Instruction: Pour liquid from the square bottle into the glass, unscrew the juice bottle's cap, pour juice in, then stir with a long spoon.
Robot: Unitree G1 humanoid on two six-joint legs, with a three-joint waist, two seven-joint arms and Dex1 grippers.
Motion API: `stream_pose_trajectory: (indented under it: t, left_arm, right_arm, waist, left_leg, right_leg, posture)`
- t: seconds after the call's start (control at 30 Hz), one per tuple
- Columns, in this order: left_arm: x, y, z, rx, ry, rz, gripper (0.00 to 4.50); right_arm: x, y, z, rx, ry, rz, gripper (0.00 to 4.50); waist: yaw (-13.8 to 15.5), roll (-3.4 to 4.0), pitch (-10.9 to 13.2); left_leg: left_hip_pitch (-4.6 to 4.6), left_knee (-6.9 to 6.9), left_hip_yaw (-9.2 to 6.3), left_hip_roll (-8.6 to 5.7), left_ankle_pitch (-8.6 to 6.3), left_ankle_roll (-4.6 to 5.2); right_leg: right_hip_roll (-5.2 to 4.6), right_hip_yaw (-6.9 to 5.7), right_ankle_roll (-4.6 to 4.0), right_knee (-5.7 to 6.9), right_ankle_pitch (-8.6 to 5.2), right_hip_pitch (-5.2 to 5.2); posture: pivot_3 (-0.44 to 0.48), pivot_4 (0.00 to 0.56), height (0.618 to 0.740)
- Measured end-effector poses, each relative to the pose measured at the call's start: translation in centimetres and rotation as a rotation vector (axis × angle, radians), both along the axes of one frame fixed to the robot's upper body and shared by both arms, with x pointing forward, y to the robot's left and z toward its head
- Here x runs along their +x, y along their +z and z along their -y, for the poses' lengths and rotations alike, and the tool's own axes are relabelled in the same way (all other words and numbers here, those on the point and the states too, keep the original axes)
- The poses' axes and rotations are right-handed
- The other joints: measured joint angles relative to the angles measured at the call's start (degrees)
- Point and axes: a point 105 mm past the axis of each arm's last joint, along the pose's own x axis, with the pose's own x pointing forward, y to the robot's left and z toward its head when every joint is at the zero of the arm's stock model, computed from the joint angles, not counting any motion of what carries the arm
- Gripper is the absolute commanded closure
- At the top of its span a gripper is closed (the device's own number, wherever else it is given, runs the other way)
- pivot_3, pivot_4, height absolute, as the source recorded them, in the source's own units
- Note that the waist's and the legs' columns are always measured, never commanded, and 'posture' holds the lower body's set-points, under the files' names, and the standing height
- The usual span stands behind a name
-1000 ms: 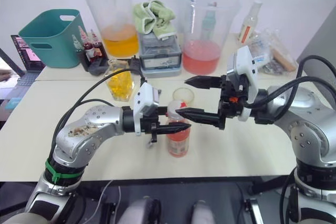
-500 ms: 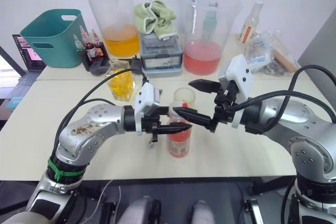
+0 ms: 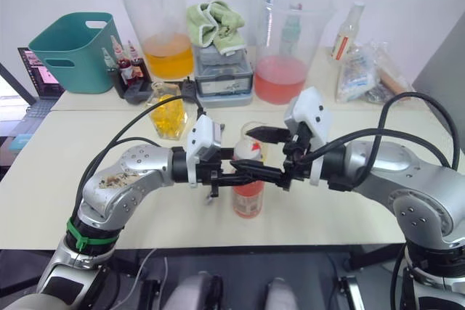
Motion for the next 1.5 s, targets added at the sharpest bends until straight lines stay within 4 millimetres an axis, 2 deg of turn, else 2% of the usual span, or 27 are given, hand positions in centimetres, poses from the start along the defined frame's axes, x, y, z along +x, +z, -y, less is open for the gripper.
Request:
stream_pose_trajectory:
  t: [0.1, 0.3, 0.67, 0.87, 0.93, 1.1, 1.23, 1.5]
  left_arm:
    - [0.0, 0.0, 0.0, -0.001, 0.002, 0.000, 2.88]
    - [0.0, 0.1, 0.1, -0.002, 0.007, 0.008, 2.88]
    - [-0.3, 0.2, -0.1, 0.015, 0.016, 0.021, 2.88]
    - [-0.4, 0.2, -0.4, 0.016, 0.025, 0.020, 2.88]
    - [-0.4, 0.2, -0.4, 0.016, 0.027, 0.021, 2.88]
    - [-0.4, 0.2, -0.4, 0.011, 0.027, 0.014, 2.88]
    - [-0.3, 0.1, -0.4, 0.010, 0.026, 0.010, 2.88]
    - [-0.3, 0.0, -0.2, 0.006, 0.023, 0.002, 2.88]
  right_arm:
    - [-0.1, 0.0, 0.0, -0.001, 0.013, -0.003, 2.80]
    - [-0.1, 0.0, 0.3, -0.060, 0.088, 0.027, 2.81]
    - [1.7, 0.4, 0.2, -0.164, 0.481, 0.091, 2.81]
    - [2.4, 0.7, -0.2, -0.208, 0.593, 0.082, 2.81]
    - [2.5, 0.8, -0.3, -0.224, 0.611, 0.069, 1.78]
    - [2.1, 0.7, -0.1, -0.241, 0.624, 0.026, 0.10]
    - [1.5, 1.7, 0.6, -0.219, 0.576, 0.050, 0.04]
    - [1.2, 2.7, 3.0, -0.090, 0.273, 0.069, 0.04]
  waist:
    - [0.00, 0.00, 0.00]
    - [0.09, 0.00, 0.00]
    - [-0.33, 0.00, 0.00]
    - [-0.58, 0.01, 0.00]
    - [-0.57, 0.01, 0.00]
    - [-0.49, 0.01, 0.00]
    - [-0.50, 0.01, 0.00]
    - [-0.38, 0.01, 0.00]
  left_leg:
    - [0.00, 0.00, 0.00, 0.00, 0.00, 0.00]
    - [0.00, 0.03, -0.01, -0.01, 0.00, 0.00]
    - [0.00, 0.06, 0.00, -0.01, -0.01, 0.02]
    - [0.00, 0.05, -0.01, 0.00, -0.01, 0.02]
    - [0.00, 0.04, -0.02, 0.00, -0.01, 0.02]
    - [0.00, 0.04, -0.02, 0.00, -0.01, 0.01]
    - [0.00, 0.02, -0.03, 0.00, -0.02, 0.01]
    - [0.00, -0.02, -0.02, 0.02, -0.02, 0.00]
  right_leg:
    - [0.00, 0.00, 0.00, 0.00, 0.00, 0.00]
    - [0.01, -0.01, 0.01, -0.02, -0.01, 0.02]
    - [0.05, 0.00, 0.03, 0.01, -0.02, 0.00]
    - [0.05, -0.01, 0.02, 0.05, -0.01, -0.03]
    - [0.05, -0.01, 0.02, 0.08, -0.01, -0.05]
    - [0.02, -0.02, 0.01, 0.09, -0.01, -0.05]
    - [0.01, -0.01, 0.01, 0.08, -0.01, -0.05]
    - [-0.06, 0.02, 0.00, 0.05, 0.00, -0.05]
  posture:
    - [0.000, 0.150, 0.736]
    - [0.000, 0.150, 0.736]
    - [0.000, 0.150, 0.736]
    - [0.000, 0.150, 0.736]
    - [0.000, 0.150, 0.736]
    - [0.000, 0.150, 0.736]
    - [0.000, 0.150, 0.736]
    - [0.000, 0.150, 0.736]
